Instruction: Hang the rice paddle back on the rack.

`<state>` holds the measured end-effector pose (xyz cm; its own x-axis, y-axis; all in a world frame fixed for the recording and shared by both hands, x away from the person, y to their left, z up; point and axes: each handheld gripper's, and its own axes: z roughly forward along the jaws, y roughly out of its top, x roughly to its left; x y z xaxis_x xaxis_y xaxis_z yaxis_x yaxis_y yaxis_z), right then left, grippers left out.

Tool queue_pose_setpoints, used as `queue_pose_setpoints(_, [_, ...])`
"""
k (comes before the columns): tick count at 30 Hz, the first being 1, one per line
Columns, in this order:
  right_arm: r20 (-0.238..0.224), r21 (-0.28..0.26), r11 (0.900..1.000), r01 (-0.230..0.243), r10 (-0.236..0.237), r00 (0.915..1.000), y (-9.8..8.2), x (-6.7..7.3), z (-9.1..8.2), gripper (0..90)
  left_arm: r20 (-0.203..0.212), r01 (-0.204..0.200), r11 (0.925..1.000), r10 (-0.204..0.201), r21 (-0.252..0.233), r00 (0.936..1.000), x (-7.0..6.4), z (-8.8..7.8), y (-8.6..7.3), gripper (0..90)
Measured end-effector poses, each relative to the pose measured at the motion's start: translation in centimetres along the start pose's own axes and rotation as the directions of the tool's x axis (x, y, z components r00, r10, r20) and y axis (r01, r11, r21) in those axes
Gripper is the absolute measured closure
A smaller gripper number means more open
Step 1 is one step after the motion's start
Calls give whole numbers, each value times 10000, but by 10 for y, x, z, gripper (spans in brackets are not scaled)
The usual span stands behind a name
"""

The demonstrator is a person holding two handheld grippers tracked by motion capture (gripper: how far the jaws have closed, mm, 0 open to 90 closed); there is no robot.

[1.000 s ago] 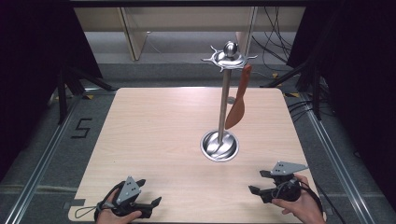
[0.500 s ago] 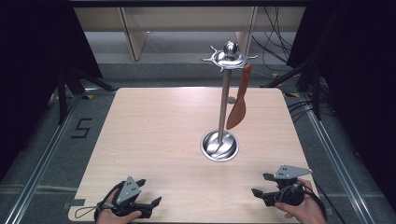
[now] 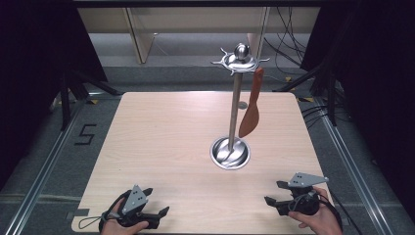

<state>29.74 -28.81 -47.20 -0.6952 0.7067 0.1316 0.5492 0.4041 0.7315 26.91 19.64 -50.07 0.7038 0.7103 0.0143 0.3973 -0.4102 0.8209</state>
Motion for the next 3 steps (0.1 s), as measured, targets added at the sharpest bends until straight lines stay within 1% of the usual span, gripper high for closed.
queue_pose_setpoints(1, [-23, -71, 9998, 177, -177, 9998, 1, -1, -1, 254, 14, 81, 9999, -81, -69, 10000, -1, 0, 0, 159])
queue_pose_setpoints(2, [-20, -135, 9999, 104, -104, 9999, 0, -1, -1, 255, 19, 143, 9998, -143, -115, 9999, -1, 0, 0, 159])
queue_pose_setpoints(3, [135, -239, 9993, 273, -270, 9995, 1, -4, -1, 255, 8, 173, 9998, -173, -127, 9998, -1, 0, 0, 159])
